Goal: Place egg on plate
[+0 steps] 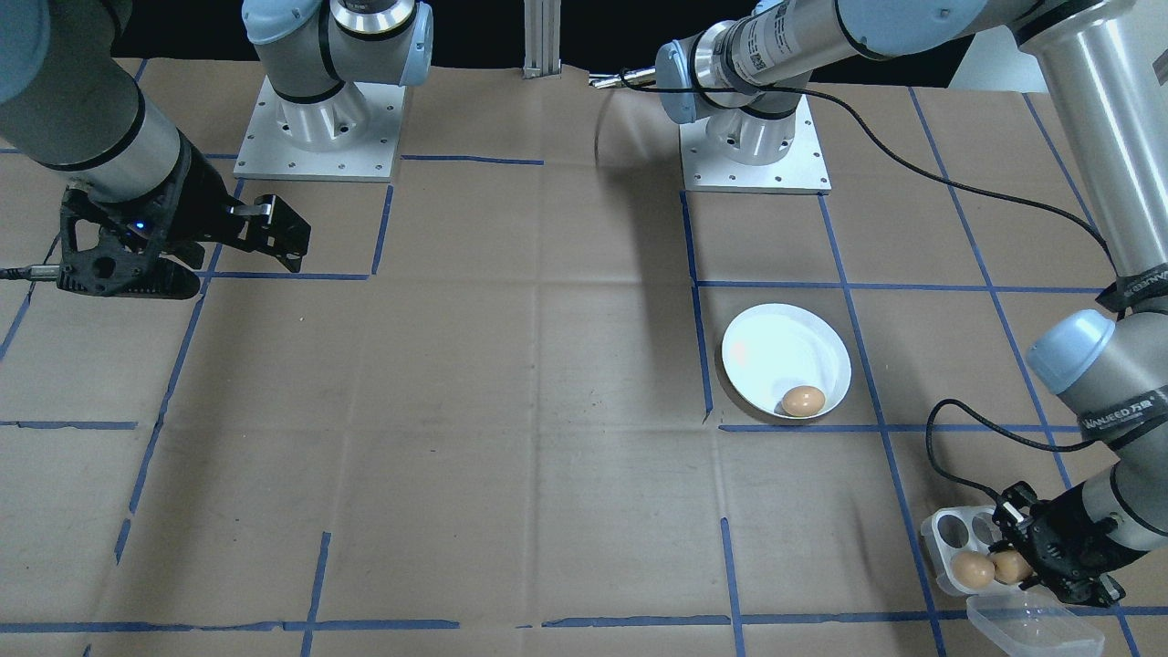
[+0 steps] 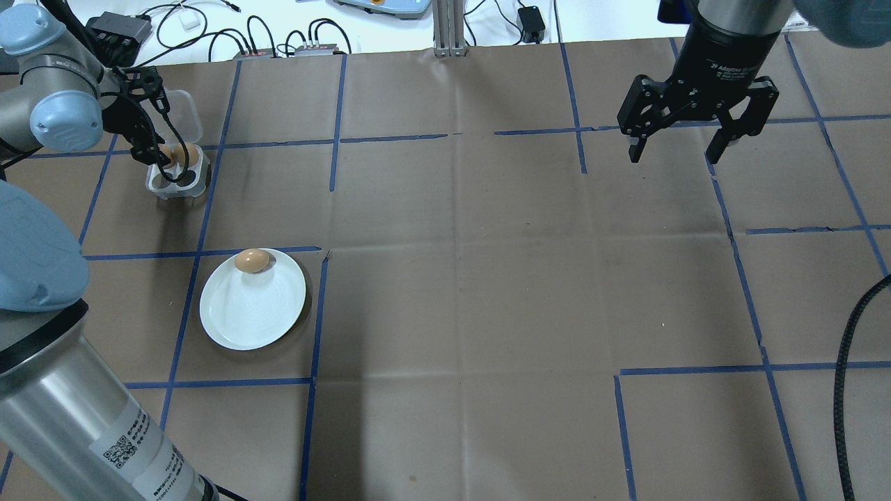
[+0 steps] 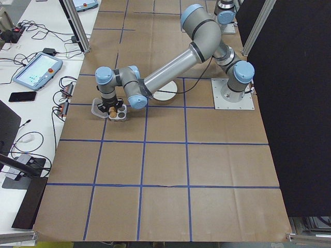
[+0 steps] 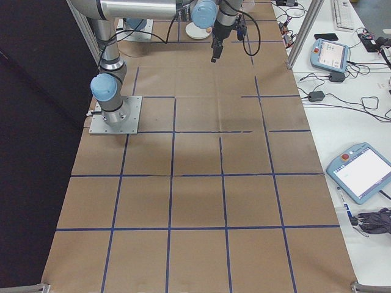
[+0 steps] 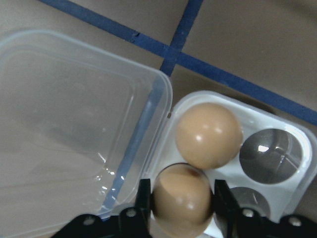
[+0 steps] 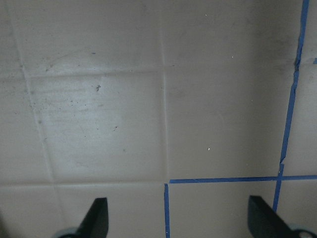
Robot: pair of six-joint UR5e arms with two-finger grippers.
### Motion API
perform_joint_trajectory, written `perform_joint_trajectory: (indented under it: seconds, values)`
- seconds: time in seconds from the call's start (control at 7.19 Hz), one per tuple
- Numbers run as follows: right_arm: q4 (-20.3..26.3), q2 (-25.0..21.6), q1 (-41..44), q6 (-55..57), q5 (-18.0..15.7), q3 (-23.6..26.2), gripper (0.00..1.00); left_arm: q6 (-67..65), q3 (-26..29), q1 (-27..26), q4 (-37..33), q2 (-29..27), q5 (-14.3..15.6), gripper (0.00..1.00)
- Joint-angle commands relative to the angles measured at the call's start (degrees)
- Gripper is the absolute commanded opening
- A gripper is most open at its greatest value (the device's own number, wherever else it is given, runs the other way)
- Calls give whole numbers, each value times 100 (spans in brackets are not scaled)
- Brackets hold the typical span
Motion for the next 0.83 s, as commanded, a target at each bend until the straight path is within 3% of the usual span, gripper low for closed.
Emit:
perform_joint_trajectory:
  seconds: [0.0,0.28,0.7]
  values:
    - [0,0,0,0,3,0,100,-29,-55,-9,-197,446,79,32]
    - [0,0,0,0,-6,0,100,-1277,-335,-61,-1073,1149,184,32]
    - [0,0,0,0,3,0,100,-4588,-1781,-463,-1201,2247,193,32]
